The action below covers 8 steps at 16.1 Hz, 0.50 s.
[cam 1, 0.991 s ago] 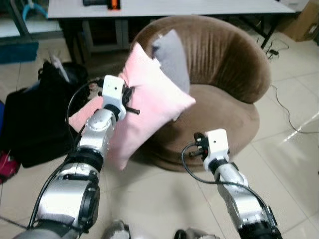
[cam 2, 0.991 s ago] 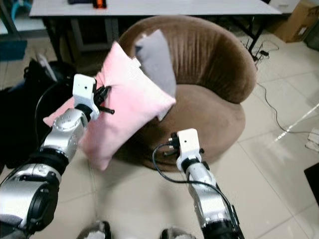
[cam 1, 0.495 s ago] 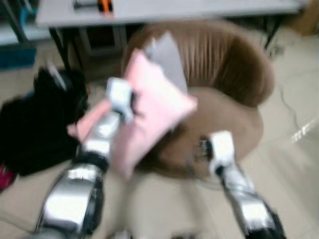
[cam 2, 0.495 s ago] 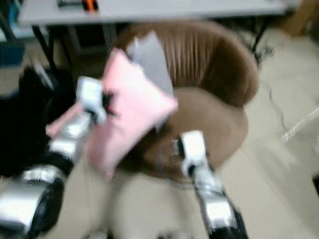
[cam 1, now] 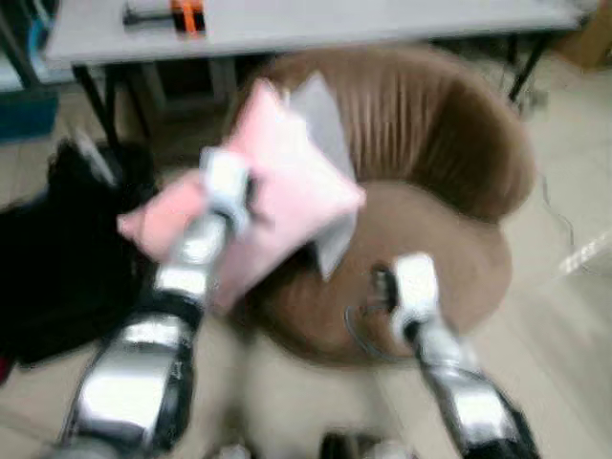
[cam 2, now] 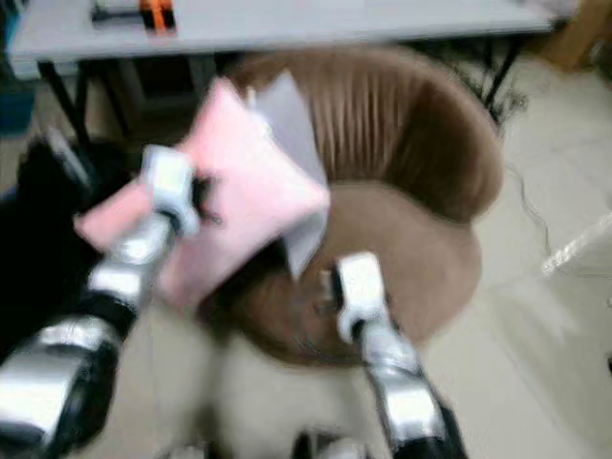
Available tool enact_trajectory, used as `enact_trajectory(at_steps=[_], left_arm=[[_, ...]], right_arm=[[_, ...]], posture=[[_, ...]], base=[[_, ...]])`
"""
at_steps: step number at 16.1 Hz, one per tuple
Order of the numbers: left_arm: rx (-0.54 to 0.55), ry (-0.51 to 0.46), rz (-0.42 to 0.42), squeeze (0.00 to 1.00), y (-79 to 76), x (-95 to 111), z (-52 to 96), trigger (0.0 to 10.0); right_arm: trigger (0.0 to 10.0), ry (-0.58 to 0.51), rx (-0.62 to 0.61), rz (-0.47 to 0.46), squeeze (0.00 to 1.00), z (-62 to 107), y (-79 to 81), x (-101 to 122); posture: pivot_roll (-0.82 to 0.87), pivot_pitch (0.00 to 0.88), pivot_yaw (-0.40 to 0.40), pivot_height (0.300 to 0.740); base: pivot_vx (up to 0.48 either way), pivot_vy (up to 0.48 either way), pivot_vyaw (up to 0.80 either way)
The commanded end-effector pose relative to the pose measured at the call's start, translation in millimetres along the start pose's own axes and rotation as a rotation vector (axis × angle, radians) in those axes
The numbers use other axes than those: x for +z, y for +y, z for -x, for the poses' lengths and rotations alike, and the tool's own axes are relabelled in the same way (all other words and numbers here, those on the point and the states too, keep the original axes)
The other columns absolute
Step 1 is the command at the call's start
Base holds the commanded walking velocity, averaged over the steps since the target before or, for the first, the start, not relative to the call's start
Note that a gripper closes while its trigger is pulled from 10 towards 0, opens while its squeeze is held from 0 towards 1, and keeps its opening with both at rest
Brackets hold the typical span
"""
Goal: Move the pillow to the sofa from floor
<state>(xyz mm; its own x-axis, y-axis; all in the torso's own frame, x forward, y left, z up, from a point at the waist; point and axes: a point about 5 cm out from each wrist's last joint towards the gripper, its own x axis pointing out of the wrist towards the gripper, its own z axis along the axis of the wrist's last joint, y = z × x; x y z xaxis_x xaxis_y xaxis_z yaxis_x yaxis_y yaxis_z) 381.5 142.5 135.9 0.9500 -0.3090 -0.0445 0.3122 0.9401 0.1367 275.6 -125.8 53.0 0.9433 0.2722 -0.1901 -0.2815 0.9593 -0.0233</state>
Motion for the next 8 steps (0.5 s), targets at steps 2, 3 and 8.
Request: enact_trajectory(at_steps=[2, 3, 8], left_arm=[[0.034, -0.047, -0.034, 0.0, 12.7, 12.9, -0.2, 0.0], [0.04, -0.047, -0.036, 0.0, 13.2, 13.0, -0.2, 0.0], [0.027, -0.051, -0.069, 0.0, 11.2, 14.5, -0.6, 0.0]], right_arm=[[10.0, -0.009, 0.011, 0.002, 0.0, -0.5, 4.8, 1.8], [10.0, -0.007, 0.013, 0.002, 0.0, -0.6, 5.2, 1.5], [10.0, 0.003, 0.019, 0.008, 0.0, -0.8, 5.4, -0.9]], posture=[[-0.06, 0.133, -0.049, 0.74], [-0.06, 0.133, -0.05, 0.74], [-0.05, 0.127, -0.05, 0.74]], base=[[0.401, -0.259, 0.0], [0.398, -0.262, 0.0], [0.296, -0.322, 0.0]])
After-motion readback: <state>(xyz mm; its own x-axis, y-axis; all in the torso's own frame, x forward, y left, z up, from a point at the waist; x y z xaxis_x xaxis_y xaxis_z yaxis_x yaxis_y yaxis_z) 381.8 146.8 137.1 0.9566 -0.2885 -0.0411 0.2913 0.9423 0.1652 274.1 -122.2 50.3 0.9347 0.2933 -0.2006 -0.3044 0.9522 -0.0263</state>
